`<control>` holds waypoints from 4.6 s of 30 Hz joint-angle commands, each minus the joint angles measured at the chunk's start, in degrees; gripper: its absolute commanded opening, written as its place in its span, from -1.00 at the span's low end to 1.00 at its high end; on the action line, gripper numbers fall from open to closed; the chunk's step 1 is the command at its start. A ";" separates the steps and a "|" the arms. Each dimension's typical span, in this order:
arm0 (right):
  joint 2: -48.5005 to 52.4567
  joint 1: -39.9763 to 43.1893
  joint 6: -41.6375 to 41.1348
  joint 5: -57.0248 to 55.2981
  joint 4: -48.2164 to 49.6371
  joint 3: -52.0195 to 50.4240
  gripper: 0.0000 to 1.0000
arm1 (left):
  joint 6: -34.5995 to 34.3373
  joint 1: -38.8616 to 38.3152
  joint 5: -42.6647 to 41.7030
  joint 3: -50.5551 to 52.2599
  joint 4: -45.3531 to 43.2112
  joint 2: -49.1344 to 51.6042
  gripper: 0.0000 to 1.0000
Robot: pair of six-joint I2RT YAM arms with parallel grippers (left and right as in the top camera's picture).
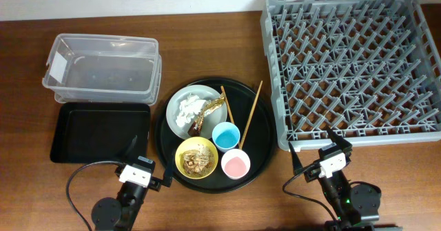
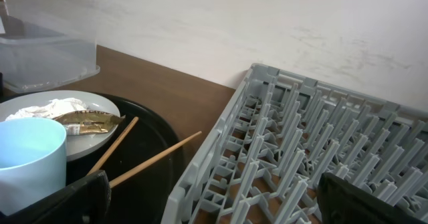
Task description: Sort waste into correct bins and load items into the dishwasher rack
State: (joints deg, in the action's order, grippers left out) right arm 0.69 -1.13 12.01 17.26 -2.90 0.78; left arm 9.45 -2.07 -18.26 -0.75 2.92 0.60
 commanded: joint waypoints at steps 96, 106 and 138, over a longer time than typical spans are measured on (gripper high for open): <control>65.81 -11.74 -13.53 43.21 -40.81 77.90 0.94 | -1.90 -9.62 -71.14 -89.29 63.19 92.15 -0.99; 67.49 -12.55 -15.23 52.26 -43.32 77.88 0.42 | -2.03 -10.91 -69.13 -89.29 61.37 92.15 -0.99; 89.37 3.02 -25.79 -8.22 -65.24 84.52 0.79 | -8.81 -20.70 -11.85 -89.29 70.07 92.15 0.64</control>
State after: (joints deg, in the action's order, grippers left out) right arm 94.13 1.98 -14.66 8.45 -67.48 79.29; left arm 0.80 -22.61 -32.51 -89.80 72.90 93.12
